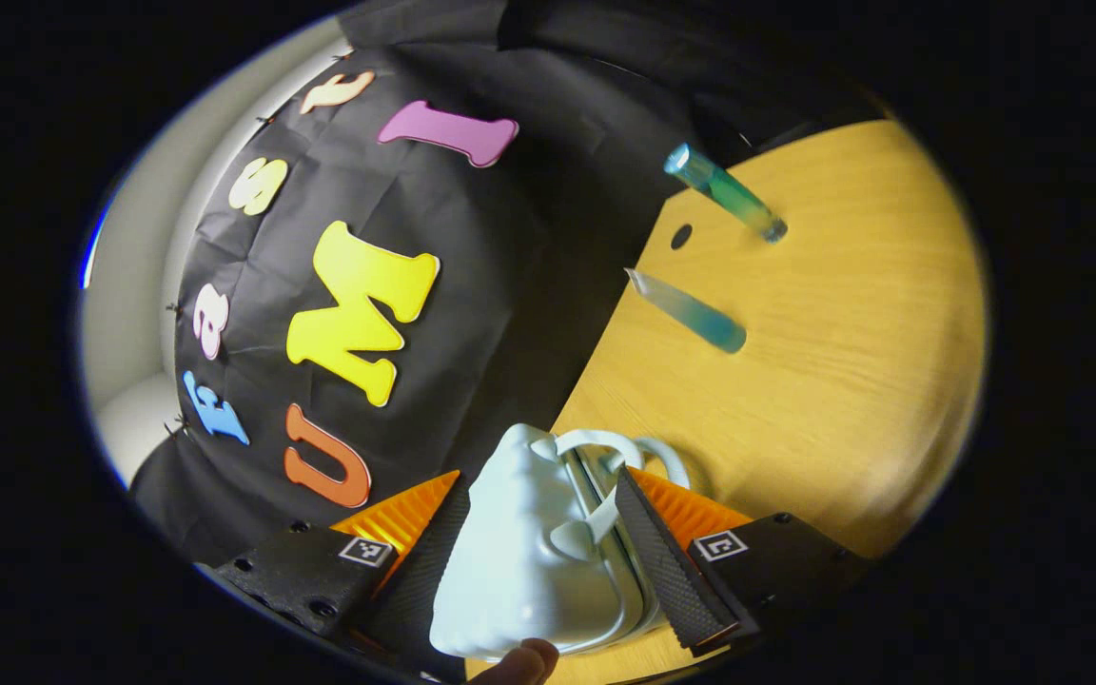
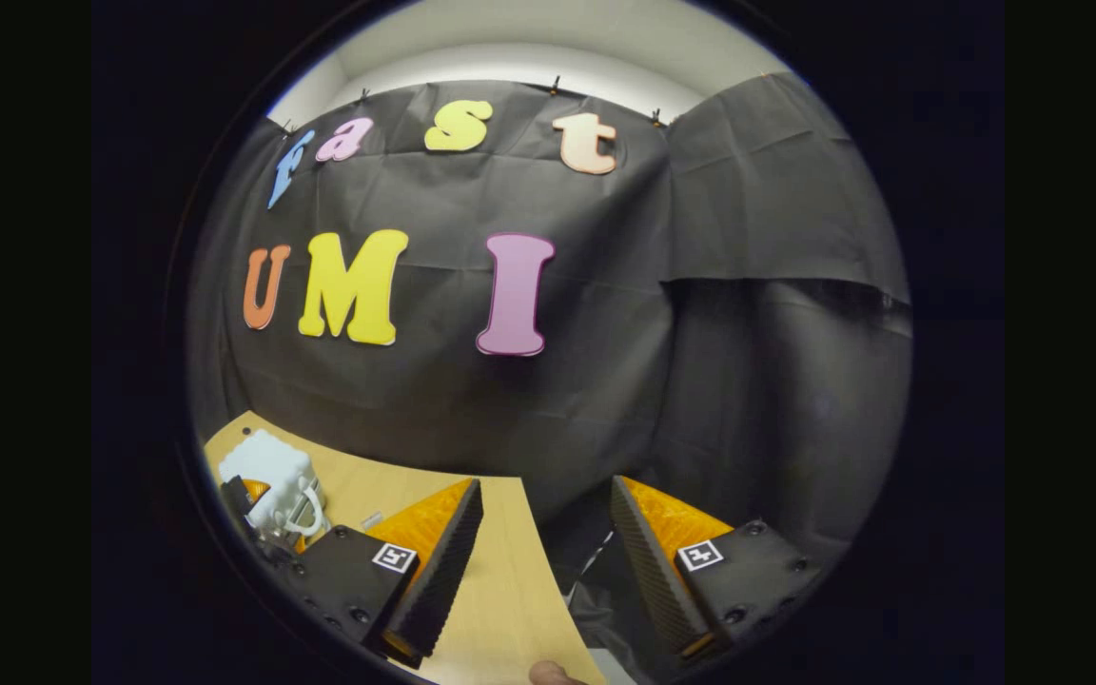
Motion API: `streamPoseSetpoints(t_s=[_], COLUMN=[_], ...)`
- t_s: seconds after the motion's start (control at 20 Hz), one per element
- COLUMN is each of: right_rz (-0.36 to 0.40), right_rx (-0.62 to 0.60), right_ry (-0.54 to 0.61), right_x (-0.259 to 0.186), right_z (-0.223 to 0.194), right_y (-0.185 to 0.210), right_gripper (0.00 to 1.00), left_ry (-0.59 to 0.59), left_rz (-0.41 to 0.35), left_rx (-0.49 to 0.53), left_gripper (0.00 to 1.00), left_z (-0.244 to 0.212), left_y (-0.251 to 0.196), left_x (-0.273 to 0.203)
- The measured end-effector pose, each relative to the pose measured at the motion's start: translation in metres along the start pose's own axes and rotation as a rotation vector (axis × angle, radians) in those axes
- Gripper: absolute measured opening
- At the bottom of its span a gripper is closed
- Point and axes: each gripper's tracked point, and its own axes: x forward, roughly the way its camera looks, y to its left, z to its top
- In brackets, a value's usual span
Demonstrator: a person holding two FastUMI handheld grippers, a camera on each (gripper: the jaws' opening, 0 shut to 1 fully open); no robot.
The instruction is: First open the suitcase, pack the skin care products into it, and then close the suitcase.
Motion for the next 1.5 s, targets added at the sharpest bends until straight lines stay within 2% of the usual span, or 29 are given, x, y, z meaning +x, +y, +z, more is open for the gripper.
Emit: streamPoseSetpoints(t_s=[0.25, 0.55, 0.65, 0.7, 0.75, 0.8, 1.0, 1.1, 1.25, 1.3, 1.5], right_rz=[0.034, 0.062, 0.07, 0.076, 0.081, 0.084, 0.093, 0.097, 0.084, 0.076, 0.039], right_rx=[0.016, 0.011, 0.009, 0.01, 0.009, 0.008, 0.001, -0.011, -0.034, -0.035, -0.053], right_ry=[0.036, 0.061, 0.066, 0.069, 0.071, 0.072, 0.078, 0.079, 0.068, 0.061, 0.032], right_x=[0.013, 0.026, 0.029, 0.03, 0.031, 0.033, 0.033, 0.029, 0.021, 0.016, 0.0], right_z=[-0.017, -0.032, -0.034, -0.036, -0.036, -0.038, -0.042, -0.043, -0.037, -0.033, -0.015], right_y=[-0.006, -0.013, -0.013, -0.013, -0.012, -0.013, -0.014, -0.012, -0.009, -0.006, 0.015], right_gripper=[0.81, 0.81, 0.81, 0.81, 0.81, 0.81, 0.82, 0.82, 0.81, 0.81, 0.81], left_ry=[0.074, 0.092, 0.089, 0.09, 0.095, 0.104, 0.156, 0.138, 0.11, 0.106, 0.091], left_rz=[-0.035, -0.04, -0.033, -0.031, -0.034, -0.042, -0.121, -0.115, -0.091, -0.088, -0.137], left_rx=[0.166, 0.238, 0.264, 0.277, 0.285, 0.287, 0.275, 0.277, 0.233, 0.206, -0.002], left_gripper=[0.97, 0.96, 0.94, 0.83, 0.8, 0.68, 0.35, 0.24, 0.16, 0.11, 0.03], left_z=[-0.007, -0.011, -0.01, -0.009, -0.009, -0.012, -0.018, -0.012, -0.007, -0.008, -0.01], left_y=[-0.035, -0.038, -0.036, -0.035, -0.035, -0.036, -0.052, -0.049, -0.042, -0.039, -0.017], left_x=[0.018, 0.032, 0.033, 0.033, 0.034, 0.034, 0.037, 0.038, 0.035, 0.034, 0.032])
